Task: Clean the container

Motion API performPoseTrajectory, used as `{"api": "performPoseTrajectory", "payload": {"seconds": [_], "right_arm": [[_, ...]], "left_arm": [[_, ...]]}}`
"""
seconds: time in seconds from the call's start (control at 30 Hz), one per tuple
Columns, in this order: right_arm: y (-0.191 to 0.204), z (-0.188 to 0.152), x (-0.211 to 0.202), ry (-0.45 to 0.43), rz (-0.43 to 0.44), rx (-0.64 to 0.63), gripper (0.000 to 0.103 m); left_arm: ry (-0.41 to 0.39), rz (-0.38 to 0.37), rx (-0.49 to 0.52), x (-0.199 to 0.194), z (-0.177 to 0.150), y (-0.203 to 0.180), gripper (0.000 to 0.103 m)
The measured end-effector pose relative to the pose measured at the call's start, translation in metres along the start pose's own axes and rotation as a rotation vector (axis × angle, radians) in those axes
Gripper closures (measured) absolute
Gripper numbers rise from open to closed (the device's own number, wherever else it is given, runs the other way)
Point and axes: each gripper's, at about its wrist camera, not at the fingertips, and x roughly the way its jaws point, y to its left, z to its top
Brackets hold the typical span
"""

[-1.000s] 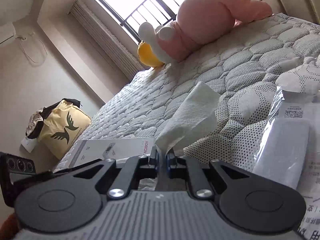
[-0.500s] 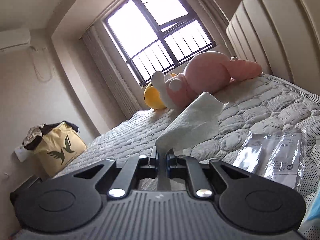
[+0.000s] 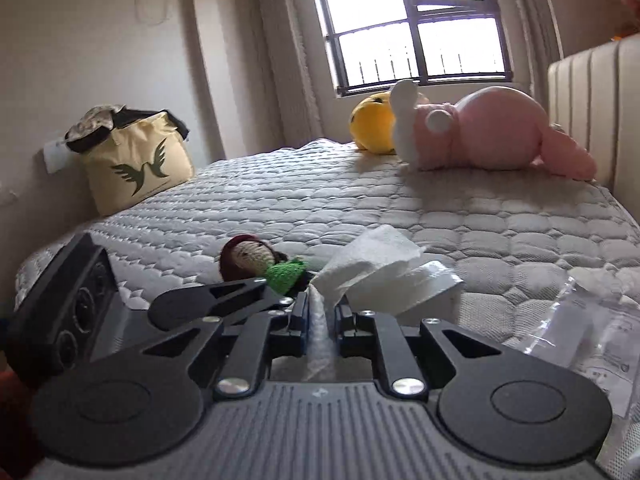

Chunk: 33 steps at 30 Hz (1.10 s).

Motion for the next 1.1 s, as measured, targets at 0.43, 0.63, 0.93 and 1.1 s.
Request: {"api": "performPoseTrajectory", "payload": {"seconds": [0.43,0.63,0.93,1.1], "right_arm": [[-0.037,0.000,-0.040,-0.052,-0.147,0.069,0.087],[-0.019,0.019,-0.027,-0.041,0.049,0.108,0.086],[-0.054,-0.023,0.005,0.130,-0.101,0.120,0.087],[-0.058,-0.029,-0.012,0.109,-0.241,0.015,0.085]], "left_arm": [[0.028,0.002,0.095,-0.010,-0.001,-0.020,0.022],[0.056,0.101,0.145,-0.015,-0.005,-0.039,0.012],[0.178,0.049,-0.134,-0.028,-0.004,-0.013,0.010],[0.269,-0.072,-0.691,-0.031,-0.017,0.046,0.010]]}}
